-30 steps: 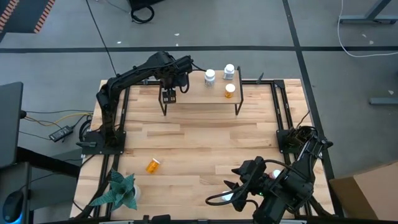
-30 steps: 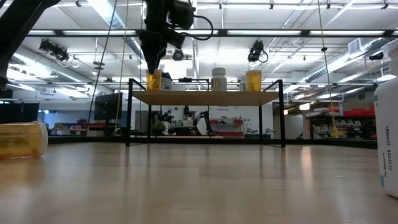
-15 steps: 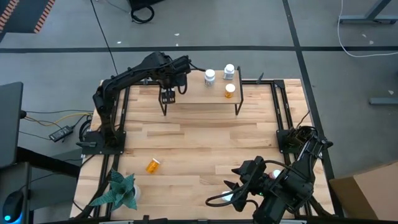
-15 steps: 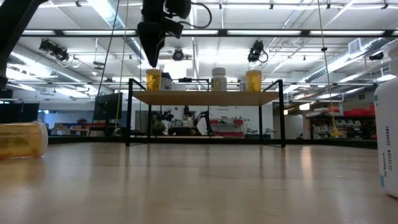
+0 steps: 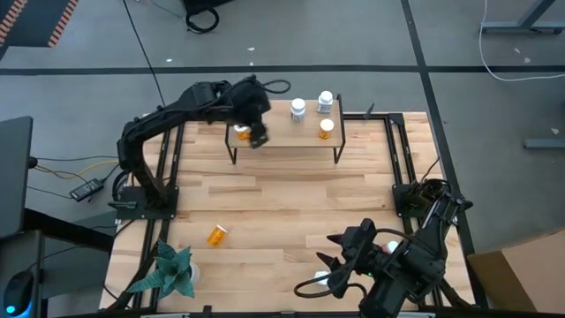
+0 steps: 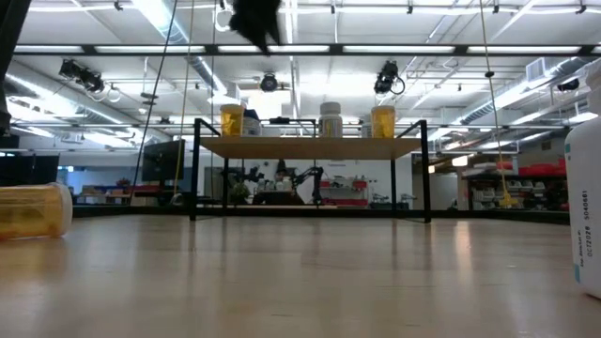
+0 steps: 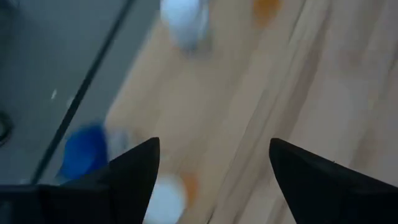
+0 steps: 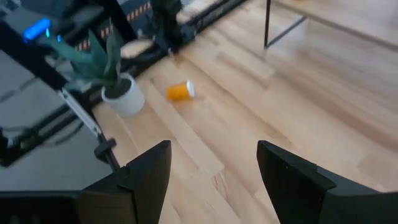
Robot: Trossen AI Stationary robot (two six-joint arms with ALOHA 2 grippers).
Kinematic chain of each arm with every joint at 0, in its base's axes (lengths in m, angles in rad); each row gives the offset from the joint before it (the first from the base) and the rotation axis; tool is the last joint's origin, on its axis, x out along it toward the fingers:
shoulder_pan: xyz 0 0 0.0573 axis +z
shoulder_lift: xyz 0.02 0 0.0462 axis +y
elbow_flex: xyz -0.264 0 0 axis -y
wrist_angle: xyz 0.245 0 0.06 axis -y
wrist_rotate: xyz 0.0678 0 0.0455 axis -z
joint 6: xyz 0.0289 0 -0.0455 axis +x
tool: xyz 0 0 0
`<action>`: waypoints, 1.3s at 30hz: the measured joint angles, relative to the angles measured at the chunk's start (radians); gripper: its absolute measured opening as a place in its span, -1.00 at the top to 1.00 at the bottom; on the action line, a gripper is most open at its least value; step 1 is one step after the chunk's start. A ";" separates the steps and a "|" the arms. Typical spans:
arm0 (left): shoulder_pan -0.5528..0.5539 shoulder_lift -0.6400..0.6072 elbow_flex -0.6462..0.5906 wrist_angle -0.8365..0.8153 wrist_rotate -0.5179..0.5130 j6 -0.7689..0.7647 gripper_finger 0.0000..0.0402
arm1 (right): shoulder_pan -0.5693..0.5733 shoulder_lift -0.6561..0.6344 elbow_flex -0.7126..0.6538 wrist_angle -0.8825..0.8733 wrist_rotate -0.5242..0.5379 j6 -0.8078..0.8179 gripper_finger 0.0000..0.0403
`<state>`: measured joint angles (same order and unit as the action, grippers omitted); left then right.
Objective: Pick and place medicine bottles onto shelf by color
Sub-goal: Adjust the white medicine bottle on the shelf
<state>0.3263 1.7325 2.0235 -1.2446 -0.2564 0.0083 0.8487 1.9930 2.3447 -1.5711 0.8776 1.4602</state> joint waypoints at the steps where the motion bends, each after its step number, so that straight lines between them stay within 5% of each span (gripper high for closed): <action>1: -0.016 -0.001 0.000 0.068 -0.001 -0.042 -0.52 | 0.003 0.000 0.000 0.000 0.018 0.006 -0.22; 8: -0.064 0.075 -0.002 0.351 -0.008 -0.052 -0.43 | 0.004 -0.038 0.011 0.001 0.032 -0.014 -0.20; 18: 0.029 0.195 -0.005 0.376 0.127 0.082 -0.16 | -0.001 -0.213 0.011 0.000 0.051 0.000 0.02; 28: 0.086 0.233 -0.004 0.451 0.313 0.088 0.15 | -0.011 -0.253 0.011 0.000 0.049 -0.023 0.19; 39: 0.106 0.275 -0.003 0.416 0.338 0.137 0.39 | -0.035 -0.253 0.010 0.000 0.057 -0.070 0.32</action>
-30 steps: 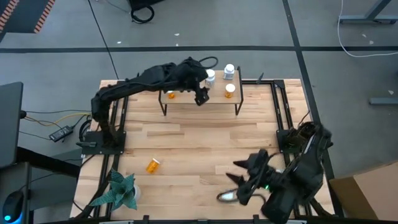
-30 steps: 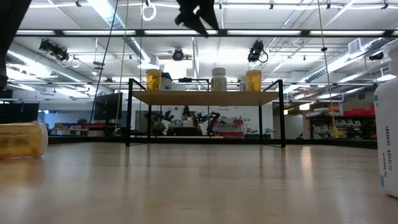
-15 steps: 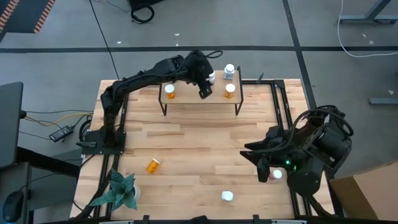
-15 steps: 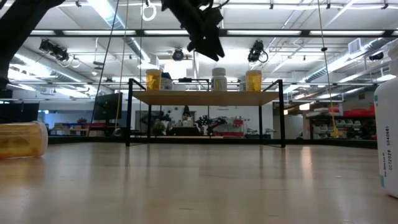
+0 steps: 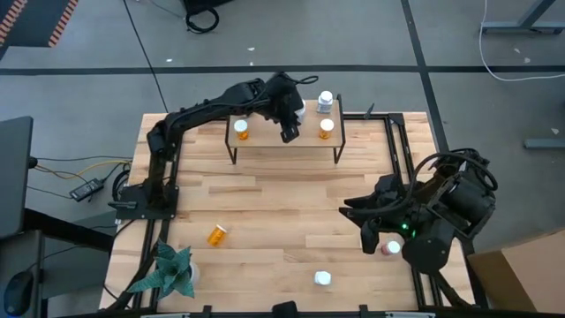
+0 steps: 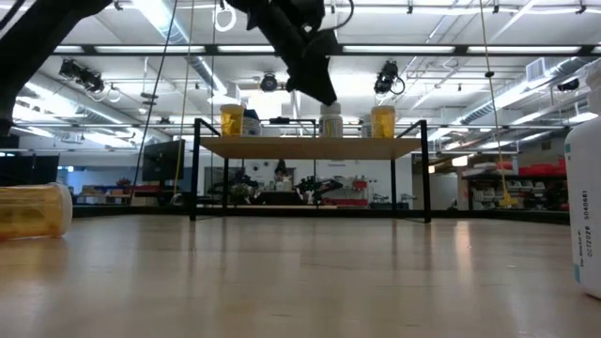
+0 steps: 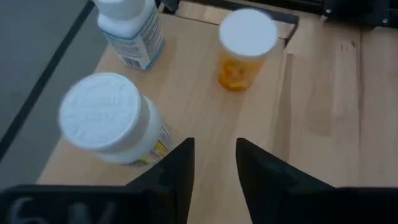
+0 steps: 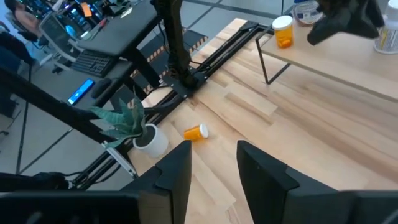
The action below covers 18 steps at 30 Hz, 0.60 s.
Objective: Pick and place medicine bottles onto shelf by color
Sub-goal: Adjust the white medicine bottle on the shelf
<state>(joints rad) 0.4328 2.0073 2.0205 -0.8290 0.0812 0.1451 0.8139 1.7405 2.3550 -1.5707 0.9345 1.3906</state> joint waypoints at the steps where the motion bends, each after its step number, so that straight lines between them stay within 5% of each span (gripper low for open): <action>1: 0.004 0.009 0.000 -0.004 0.009 -0.001 0.41 | -0.002 0.000 0.000 0.000 0.000 -0.005 0.33; 18: 0.029 0.045 0.000 0.030 0.023 0.005 0.60 | -0.002 0.000 0.000 0.000 -0.002 -0.005 0.39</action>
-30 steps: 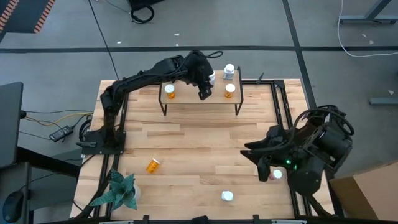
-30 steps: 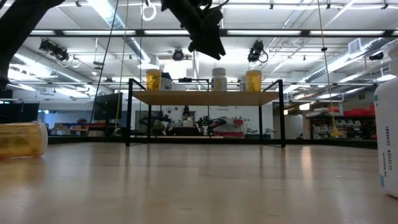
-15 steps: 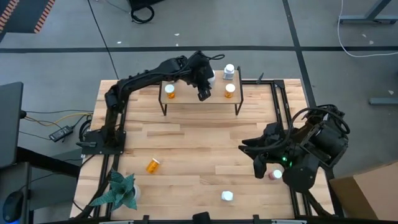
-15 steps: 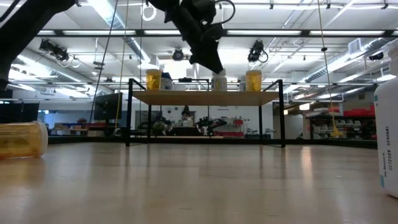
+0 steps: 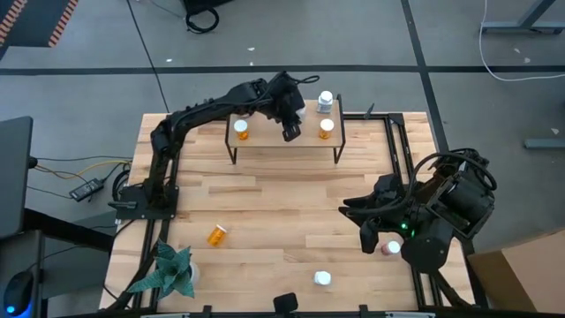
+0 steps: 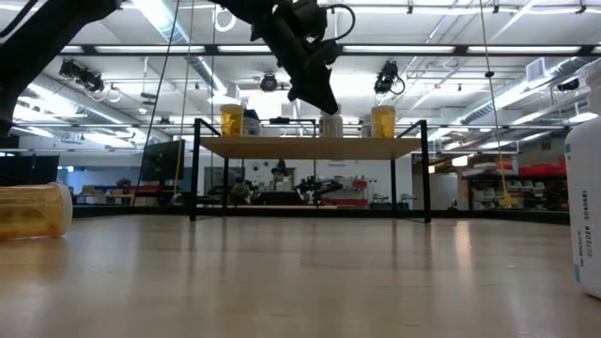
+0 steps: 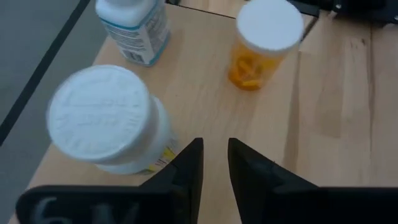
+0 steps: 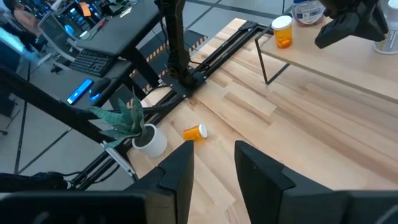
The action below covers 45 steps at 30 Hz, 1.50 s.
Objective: Pick and place medicine bottles onto shelf by color
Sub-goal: Adjust the white medicine bottle on the shelf
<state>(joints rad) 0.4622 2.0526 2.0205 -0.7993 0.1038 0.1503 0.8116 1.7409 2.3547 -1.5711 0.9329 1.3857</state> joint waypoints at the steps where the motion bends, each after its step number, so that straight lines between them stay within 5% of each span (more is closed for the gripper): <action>1: 0.004 0.002 0.000 0.002 0.001 -0.001 0.62 | 0.000 0.000 0.000 0.000 0.000 0.000 0.39; 45: 0.063 0.043 -0.001 0.098 0.006 -0.028 0.80 | -0.006 0.000 0.000 0.000 0.001 0.084 0.39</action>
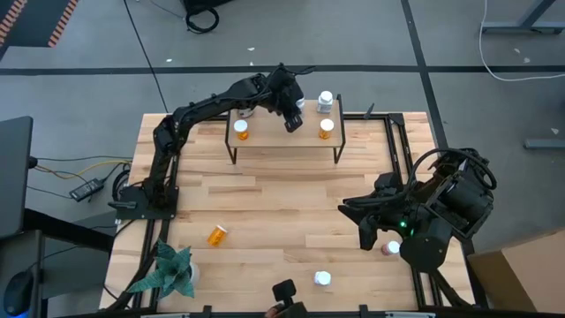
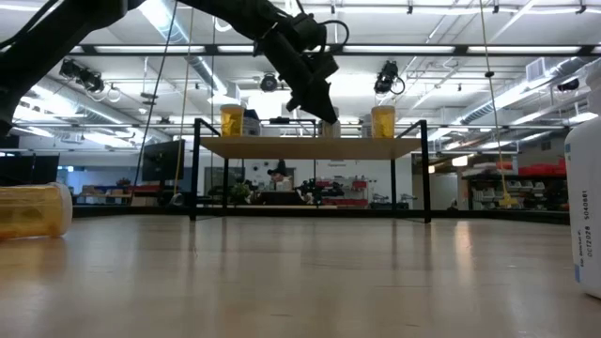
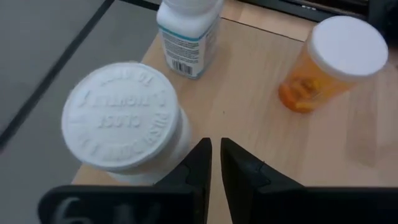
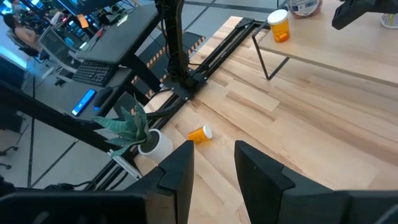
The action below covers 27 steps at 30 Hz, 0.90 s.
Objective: Pick and place medicine bottles onto shelf by color
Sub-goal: Adjust the white medicine bottle on the shelf, then put the pink pill bottle on the shelf
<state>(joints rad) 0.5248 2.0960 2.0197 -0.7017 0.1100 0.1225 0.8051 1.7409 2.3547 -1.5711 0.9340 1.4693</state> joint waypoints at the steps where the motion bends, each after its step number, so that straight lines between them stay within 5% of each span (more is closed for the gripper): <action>1: -0.002 0.000 0.000 -0.004 0.006 -0.017 0.79 | 0.000 0.000 0.000 0.000 0.000 -0.002 0.39; 8: -0.044 -0.006 0.000 -0.014 0.104 -0.086 0.81 | 0.000 0.000 0.000 0.000 0.000 -0.013 0.39; 18: -0.133 -0.135 0.000 -0.047 0.105 -0.059 0.94 | 0.002 0.000 0.000 0.000 -0.069 -0.115 0.39; 27: -0.222 -0.283 0.002 -0.204 0.193 -0.067 0.81 | -0.031 0.000 -0.007 0.001 -0.119 -0.275 0.39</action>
<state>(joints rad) 0.3032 1.8125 2.0215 -0.9053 0.3028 0.0551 0.7742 1.7409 2.3478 -1.5703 0.8147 1.1946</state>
